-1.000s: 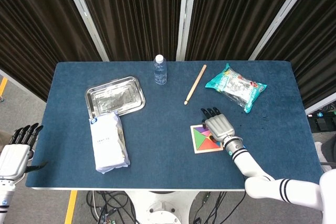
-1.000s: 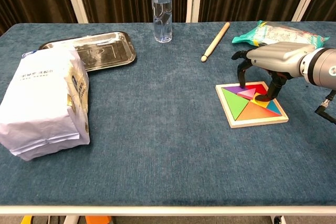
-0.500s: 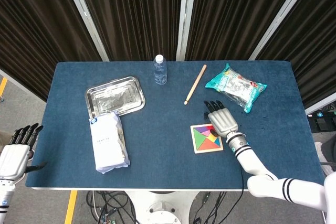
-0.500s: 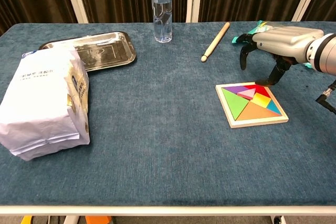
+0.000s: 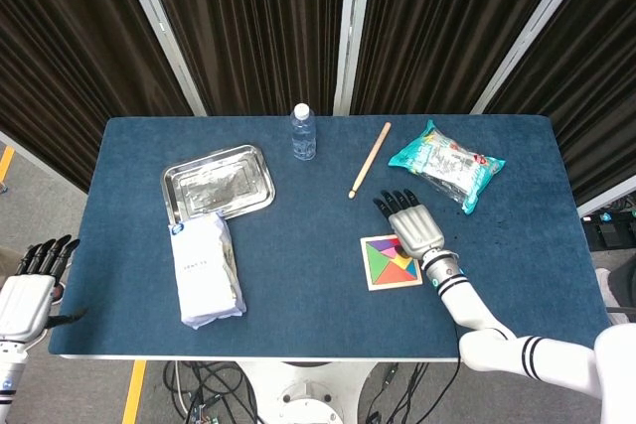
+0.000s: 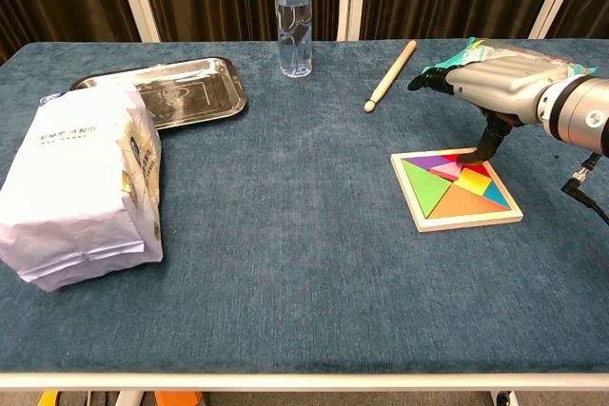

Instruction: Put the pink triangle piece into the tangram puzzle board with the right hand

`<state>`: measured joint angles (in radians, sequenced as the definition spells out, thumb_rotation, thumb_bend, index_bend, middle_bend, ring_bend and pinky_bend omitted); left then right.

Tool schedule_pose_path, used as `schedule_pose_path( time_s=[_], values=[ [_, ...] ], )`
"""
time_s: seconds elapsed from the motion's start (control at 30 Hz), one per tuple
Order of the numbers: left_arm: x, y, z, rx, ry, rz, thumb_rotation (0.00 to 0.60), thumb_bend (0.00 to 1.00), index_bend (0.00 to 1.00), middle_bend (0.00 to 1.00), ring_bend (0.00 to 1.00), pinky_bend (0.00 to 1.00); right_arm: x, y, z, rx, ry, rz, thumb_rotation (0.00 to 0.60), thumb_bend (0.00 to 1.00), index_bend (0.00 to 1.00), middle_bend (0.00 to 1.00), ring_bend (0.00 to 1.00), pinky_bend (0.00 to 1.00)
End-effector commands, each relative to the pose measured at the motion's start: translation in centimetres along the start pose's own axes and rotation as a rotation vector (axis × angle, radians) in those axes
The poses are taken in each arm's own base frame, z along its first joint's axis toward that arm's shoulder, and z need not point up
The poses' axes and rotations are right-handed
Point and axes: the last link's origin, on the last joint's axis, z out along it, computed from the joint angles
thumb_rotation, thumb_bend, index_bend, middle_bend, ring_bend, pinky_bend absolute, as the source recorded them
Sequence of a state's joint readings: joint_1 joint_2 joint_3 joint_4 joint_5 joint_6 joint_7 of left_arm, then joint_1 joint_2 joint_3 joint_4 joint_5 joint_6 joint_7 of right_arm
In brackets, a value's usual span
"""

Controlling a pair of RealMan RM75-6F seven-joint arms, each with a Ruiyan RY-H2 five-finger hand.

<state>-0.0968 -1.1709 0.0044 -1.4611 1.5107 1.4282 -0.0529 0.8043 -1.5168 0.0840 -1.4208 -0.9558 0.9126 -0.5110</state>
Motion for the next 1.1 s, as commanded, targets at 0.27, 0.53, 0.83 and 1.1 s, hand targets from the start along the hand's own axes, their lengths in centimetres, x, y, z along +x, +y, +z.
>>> schedule_pose_path(
  time_s=[0.27, 0.53, 0.83, 1.1],
  values=[
    [-0.07, 0.01, 0.02, 0.001, -0.003, 0.000, 0.600, 0.00, 0.05, 0.02, 0.00, 0.08, -0.04, 0.20, 0.26, -0.008, 0.003, 0.001, 0.600, 0.14, 0.00, 0.00, 0.00, 0.00],
    [-0.16, -0.16, -0.03, 0.007, -0.007, -0.002, 0.600, 0.00, 0.05, 0.02, 0.00, 0.08, -0.29, 0.02, 0.62, -0.015, 0.003, 0.006, 0.600, 0.15, 0.00, 0.00, 0.00, 0.00],
    [-0.10, -0.11, 0.02, 0.004, -0.005, -0.004, 0.600, 0.00, 0.05, 0.02, 0.00, 0.08, -0.46, 0.16, 0.47, -0.018, -0.007, 0.001, 0.600, 0.15, 0.00, 0.00, 0.00, 0.00],
    [-0.07, -0.05, 0.03, 0.003, -0.004, -0.002, 0.600, 0.00, 0.05, 0.02, 0.00, 0.08, -0.47, 0.12, 0.32, -0.018, -0.008, 0.000, 0.600, 0.16, 0.00, 0.00, 0.00, 0.00]
  ],
)
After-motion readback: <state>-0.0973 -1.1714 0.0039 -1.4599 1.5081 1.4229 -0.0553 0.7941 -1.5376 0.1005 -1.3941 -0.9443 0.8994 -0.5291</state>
